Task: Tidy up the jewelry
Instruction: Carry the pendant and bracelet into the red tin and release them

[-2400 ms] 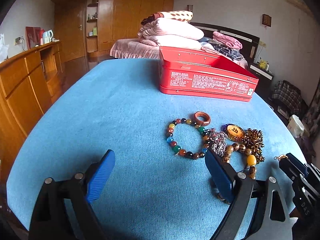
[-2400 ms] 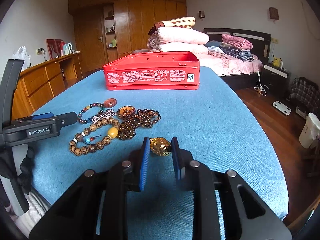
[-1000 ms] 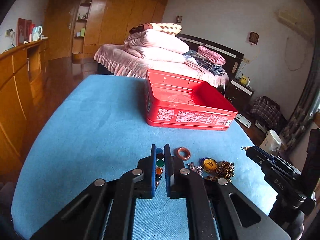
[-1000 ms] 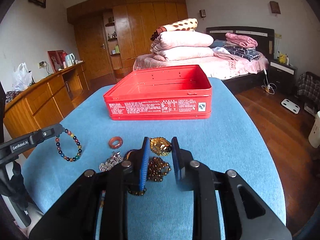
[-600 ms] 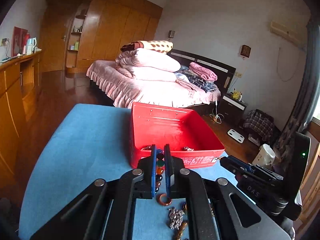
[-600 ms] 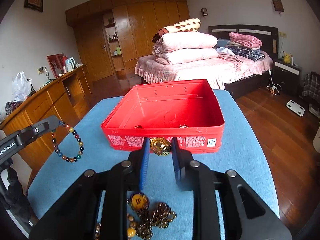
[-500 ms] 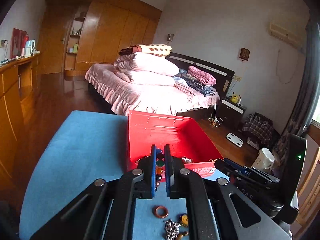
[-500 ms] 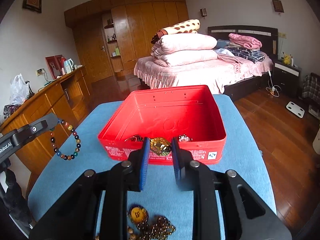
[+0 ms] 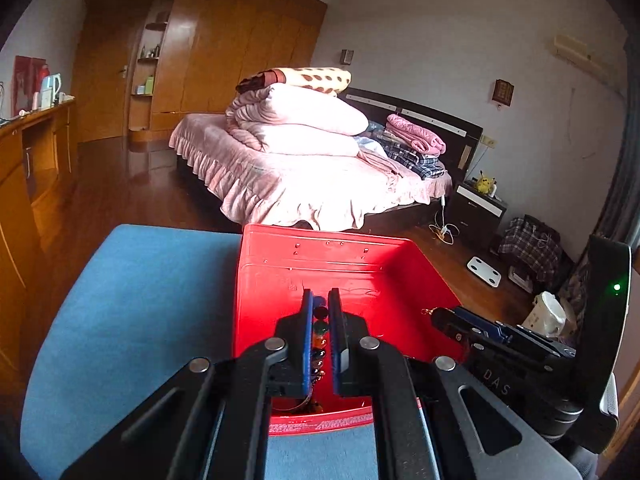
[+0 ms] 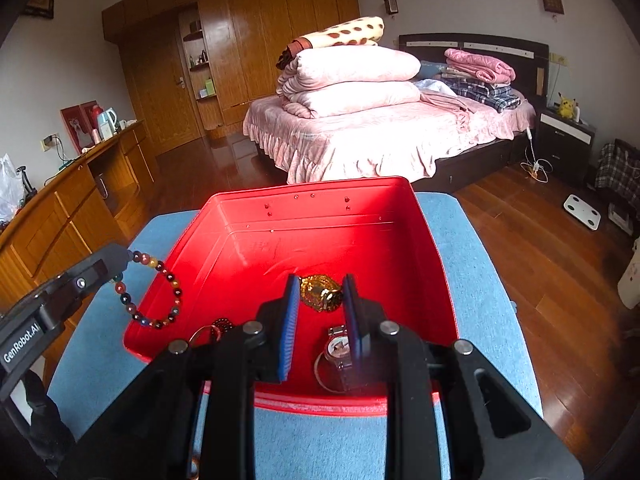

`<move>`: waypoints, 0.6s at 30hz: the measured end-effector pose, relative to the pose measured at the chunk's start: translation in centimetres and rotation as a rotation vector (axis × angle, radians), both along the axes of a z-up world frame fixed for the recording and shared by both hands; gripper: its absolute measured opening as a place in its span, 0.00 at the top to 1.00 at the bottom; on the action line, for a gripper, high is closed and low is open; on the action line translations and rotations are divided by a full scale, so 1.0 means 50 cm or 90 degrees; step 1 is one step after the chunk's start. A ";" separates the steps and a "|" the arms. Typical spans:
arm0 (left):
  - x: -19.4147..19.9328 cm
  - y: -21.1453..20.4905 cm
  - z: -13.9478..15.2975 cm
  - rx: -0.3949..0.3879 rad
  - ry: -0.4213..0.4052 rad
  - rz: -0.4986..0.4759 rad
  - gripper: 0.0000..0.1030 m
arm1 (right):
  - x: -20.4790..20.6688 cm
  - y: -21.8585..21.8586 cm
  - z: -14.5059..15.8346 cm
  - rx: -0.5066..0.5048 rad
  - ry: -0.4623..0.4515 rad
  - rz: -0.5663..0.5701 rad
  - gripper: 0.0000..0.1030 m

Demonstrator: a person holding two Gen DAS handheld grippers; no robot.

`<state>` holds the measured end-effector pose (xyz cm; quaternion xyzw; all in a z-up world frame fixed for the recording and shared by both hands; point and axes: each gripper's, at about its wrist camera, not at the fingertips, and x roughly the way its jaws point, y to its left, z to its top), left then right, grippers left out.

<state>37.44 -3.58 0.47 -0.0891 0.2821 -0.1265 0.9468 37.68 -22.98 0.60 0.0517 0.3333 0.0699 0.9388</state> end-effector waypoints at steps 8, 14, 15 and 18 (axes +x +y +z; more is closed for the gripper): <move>0.037 -0.022 -0.056 0.032 0.035 0.003 0.93 | 0.029 -0.009 -0.029 -0.004 0.027 -0.015 0.79; 0.021 -0.022 -0.067 0.075 0.034 0.014 0.80 | 0.021 -0.008 -0.029 -0.010 0.025 -0.023 0.73; 0.016 -0.022 -0.066 0.082 0.032 0.017 0.76 | 0.017 -0.008 -0.030 -0.008 0.025 -0.023 0.73; 0.002 -0.015 -0.062 0.091 0.027 0.019 0.71 | 0.004 -0.015 -0.030 0.001 0.021 -0.025 0.73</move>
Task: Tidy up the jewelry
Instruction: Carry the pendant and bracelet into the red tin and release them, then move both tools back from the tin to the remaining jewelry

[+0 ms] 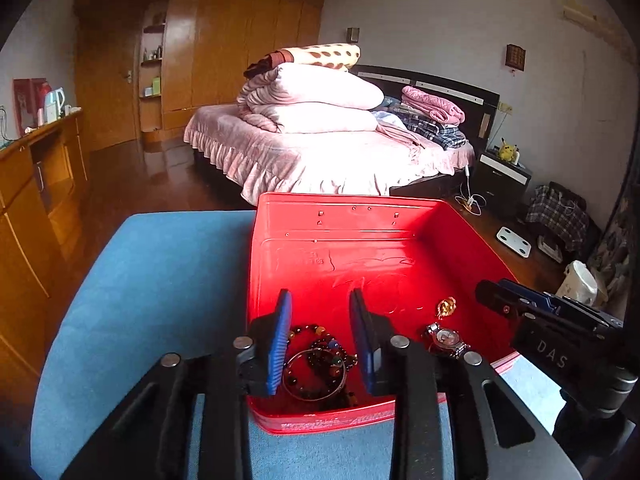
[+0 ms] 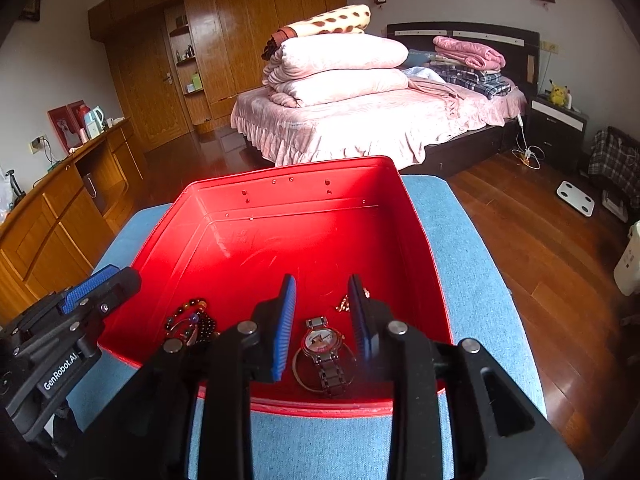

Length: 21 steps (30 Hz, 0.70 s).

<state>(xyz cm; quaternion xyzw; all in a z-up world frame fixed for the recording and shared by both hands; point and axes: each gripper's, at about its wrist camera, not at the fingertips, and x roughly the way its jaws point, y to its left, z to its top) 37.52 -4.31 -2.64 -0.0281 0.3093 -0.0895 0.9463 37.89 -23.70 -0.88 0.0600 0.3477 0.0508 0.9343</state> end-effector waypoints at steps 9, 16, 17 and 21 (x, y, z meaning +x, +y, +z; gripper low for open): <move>-0.068 0.023 0.024 0.027 -0.040 0.018 0.58 | -0.044 0.005 0.035 -0.014 -0.034 0.000 0.69; -0.120 0.033 0.051 0.038 -0.072 0.027 0.47 | -0.090 0.014 0.052 -0.032 -0.053 0.007 0.65; -0.130 0.032 0.054 0.046 -0.079 0.027 0.42 | -0.097 0.014 0.054 -0.032 -0.054 0.006 0.63; -0.162 0.026 0.061 0.064 -0.097 0.024 0.29 | -0.129 0.015 0.057 -0.040 -0.062 0.009 0.61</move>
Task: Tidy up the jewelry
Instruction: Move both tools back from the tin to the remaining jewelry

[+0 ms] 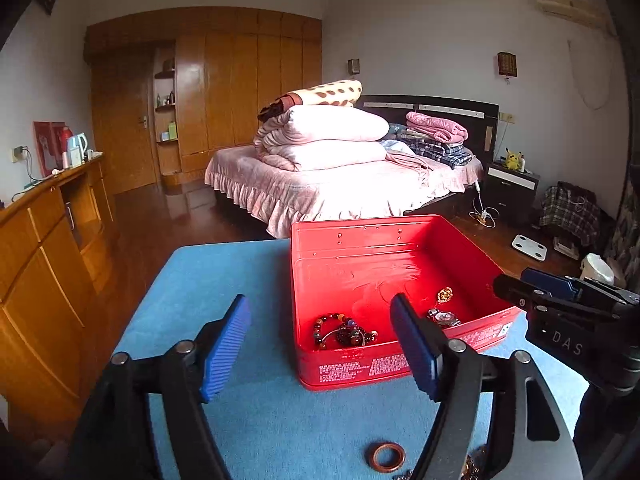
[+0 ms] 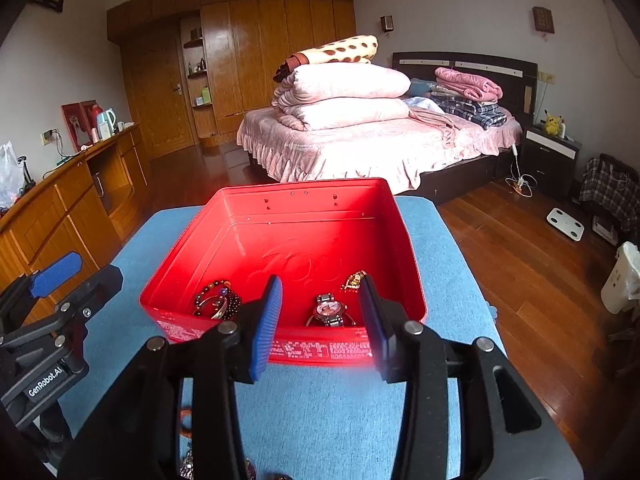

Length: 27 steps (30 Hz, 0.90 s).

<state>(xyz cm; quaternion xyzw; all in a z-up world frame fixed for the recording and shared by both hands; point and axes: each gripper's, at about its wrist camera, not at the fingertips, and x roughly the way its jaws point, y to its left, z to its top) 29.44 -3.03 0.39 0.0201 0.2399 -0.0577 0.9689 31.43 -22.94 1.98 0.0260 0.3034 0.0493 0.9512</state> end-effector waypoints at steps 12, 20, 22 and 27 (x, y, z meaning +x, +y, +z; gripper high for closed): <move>-0.109 -0.002 -0.062 -0.009 0.028 -0.014 0.25 | -0.153 -0.023 -0.080 0.005 0.022 0.030 0.59; -0.186 -0.002 -0.107 -0.018 0.059 -0.033 0.25 | -0.222 -0.027 -0.112 0.036 0.036 0.034 0.56; -0.203 -0.007 -0.118 -0.010 0.067 -0.042 0.25 | -0.233 -0.026 -0.121 0.039 0.042 0.031 0.56; -0.231 -0.017 -0.151 -0.010 0.105 -0.066 0.25 | -0.253 -0.031 -0.138 0.035 0.050 0.021 0.56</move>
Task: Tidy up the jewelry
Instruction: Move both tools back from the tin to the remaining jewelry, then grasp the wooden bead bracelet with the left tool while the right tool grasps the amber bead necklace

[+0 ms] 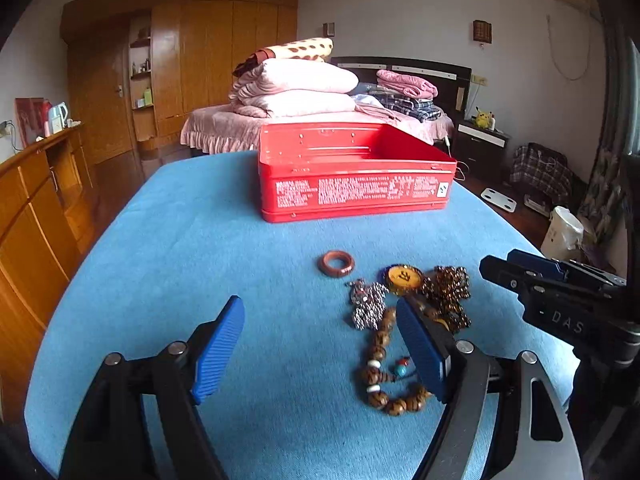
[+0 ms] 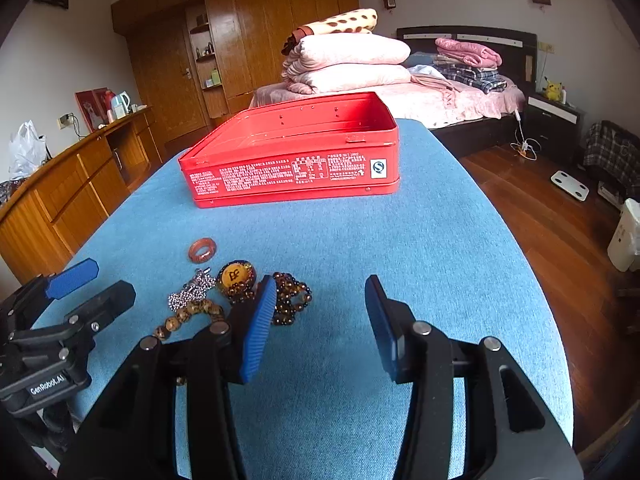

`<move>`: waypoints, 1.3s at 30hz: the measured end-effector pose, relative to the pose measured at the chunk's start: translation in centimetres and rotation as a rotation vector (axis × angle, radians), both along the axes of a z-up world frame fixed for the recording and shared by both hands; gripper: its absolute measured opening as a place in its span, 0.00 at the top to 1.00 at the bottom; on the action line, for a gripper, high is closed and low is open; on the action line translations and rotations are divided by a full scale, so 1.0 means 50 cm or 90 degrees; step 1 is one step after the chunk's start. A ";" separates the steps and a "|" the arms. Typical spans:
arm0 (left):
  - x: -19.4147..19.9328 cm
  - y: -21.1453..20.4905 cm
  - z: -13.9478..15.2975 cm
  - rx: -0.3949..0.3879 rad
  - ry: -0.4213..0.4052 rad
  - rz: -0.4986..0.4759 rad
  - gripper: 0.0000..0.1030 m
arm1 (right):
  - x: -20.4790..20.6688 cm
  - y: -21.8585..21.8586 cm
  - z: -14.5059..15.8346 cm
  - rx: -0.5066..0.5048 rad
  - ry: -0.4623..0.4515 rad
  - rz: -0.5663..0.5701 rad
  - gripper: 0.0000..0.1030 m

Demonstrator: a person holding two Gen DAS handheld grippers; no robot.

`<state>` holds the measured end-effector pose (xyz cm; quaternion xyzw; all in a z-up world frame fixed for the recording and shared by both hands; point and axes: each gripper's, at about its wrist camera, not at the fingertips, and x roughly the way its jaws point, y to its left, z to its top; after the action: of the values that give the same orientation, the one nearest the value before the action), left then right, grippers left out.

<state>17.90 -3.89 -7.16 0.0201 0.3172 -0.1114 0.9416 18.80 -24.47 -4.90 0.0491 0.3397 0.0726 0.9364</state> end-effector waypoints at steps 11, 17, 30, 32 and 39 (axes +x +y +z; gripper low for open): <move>-0.006 -0.029 -0.049 0.016 0.053 -0.021 0.30 | -0.016 0.001 -0.014 0.003 0.003 -0.007 0.55; -0.001 -0.034 -0.062 0.014 0.072 -0.031 0.61 | -0.016 0.005 -0.016 0.004 0.005 -0.001 0.55; -0.007 0.050 -0.035 -0.025 0.059 0.072 0.80 | -0.009 0.053 -0.031 -0.004 0.037 0.041 0.39; -0.003 0.070 -0.038 -0.024 0.065 0.091 0.80 | -0.006 0.064 -0.034 -0.006 0.043 0.046 0.37; 0.010 0.089 -0.053 -0.028 0.085 0.108 0.78 | 0.011 0.100 -0.043 -0.036 0.051 0.040 0.35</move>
<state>18.41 0.58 -9.80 -0.0347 0.3773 -0.0395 0.9246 19.33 -19.49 -7.03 0.0148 0.3805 0.0903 0.9202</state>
